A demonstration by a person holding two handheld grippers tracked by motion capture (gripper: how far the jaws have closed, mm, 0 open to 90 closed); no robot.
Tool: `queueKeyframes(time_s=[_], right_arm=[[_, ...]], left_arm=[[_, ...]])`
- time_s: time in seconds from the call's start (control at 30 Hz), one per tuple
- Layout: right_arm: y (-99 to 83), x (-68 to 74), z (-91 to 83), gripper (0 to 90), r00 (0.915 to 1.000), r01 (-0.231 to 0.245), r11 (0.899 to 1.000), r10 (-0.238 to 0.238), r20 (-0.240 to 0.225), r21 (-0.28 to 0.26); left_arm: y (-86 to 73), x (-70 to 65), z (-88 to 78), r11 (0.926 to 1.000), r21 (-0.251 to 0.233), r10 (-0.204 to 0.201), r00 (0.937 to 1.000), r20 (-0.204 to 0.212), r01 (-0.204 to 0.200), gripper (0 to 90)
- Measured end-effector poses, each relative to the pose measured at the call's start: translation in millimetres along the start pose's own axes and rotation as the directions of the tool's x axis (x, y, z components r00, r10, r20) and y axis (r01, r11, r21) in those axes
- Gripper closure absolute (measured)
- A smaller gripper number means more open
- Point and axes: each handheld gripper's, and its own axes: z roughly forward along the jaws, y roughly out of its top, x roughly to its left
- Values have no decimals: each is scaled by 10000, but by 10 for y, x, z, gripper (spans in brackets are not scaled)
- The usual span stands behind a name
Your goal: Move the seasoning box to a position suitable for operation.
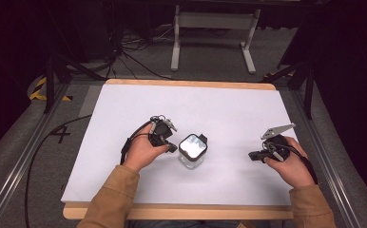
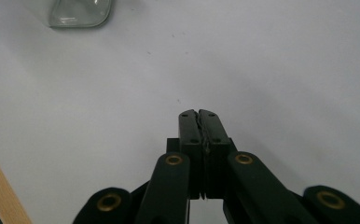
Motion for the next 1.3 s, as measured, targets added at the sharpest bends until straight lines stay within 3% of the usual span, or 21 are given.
queueKeyframes(time_s=[0.2,0.53,0.63,0.83,1.0,1.1,1.3], right_arm=[[16,13,14,900,9999,151,9999,-151,-62,-17],[25,24,27,900,9995,279,9996,-279,-173,-3],[29,25,26,900,9994,262,9997,-263,-215,-13],[40,31,20,899,9995,221,9998,-222,-232,-14],[41,26,22,900,9993,282,9996,-284,-249,-59],[41,29,23,899,9994,224,9997,-224,-250,12],[38,27,18,899,9995,224,9997,-224,-242,17]], left_arm=[[-43,33,109,9993,-350,117,9991,398,-103,896],[-45,12,122,9993,277,253,9981,559,-269,898],[-40,-27,150,9991,217,361,9973,634,-375,899],[20,-155,203,9940,629,830,9921,939,-891,899],[57,-245,264,9897,822,1101,9903,852,-1172,898],[92,-328,314,9869,853,1281,9866,1006,-1369,898],[108,-370,331,9832,905,1487,9830,1074,-1586,894]])
